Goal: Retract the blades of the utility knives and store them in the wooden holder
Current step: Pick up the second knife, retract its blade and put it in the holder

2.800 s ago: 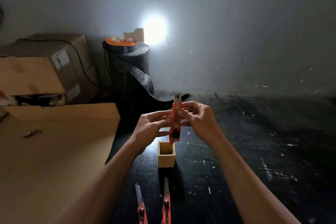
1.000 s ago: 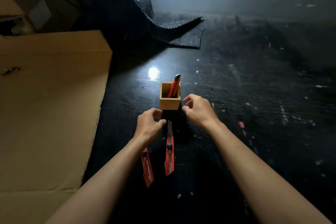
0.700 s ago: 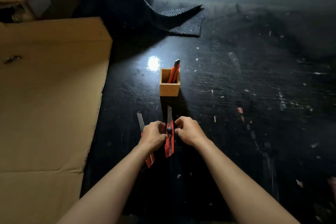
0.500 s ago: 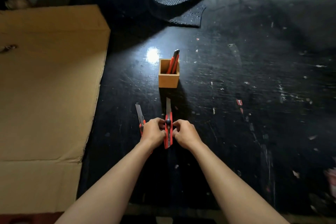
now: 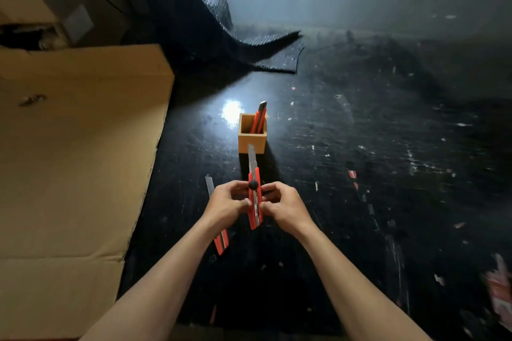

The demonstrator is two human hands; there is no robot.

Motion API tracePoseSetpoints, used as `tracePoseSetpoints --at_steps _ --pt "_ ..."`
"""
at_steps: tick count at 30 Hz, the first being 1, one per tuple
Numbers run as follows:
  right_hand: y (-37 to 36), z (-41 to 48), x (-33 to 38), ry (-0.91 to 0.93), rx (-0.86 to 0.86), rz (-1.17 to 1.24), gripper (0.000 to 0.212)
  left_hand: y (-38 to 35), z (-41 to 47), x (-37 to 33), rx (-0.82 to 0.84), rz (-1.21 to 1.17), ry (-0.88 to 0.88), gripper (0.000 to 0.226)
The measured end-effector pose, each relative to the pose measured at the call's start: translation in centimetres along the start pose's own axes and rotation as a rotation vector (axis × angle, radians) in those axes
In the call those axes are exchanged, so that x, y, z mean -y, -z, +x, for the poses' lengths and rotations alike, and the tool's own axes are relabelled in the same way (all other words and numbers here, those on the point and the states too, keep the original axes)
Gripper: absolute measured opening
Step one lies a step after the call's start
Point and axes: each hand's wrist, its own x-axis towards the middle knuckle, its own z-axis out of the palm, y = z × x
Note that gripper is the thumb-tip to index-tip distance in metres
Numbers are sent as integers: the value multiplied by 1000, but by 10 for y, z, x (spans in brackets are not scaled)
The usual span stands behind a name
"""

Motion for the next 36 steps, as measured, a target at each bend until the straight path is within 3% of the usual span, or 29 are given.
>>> tracePoseSetpoints --at_steps 11,15,21,27,36 --pt "59 -6 121 289 -55 255 20 29 -15 -142 66 -235 -265 36" --pt "80 -10 164 444 -140 181 25 41 -23 -184 81 -295 -353 35" --pt "95 -23 216 669 -399 -45 28 52 -34 -229 57 -271 -464 39" --pt "107 -33 239 759 -420 -16 12 55 -43 -254 50 -233 -545 37" --pt "115 -48 238 736 -335 -3 8 60 -47 -273 86 -320 -522 43"
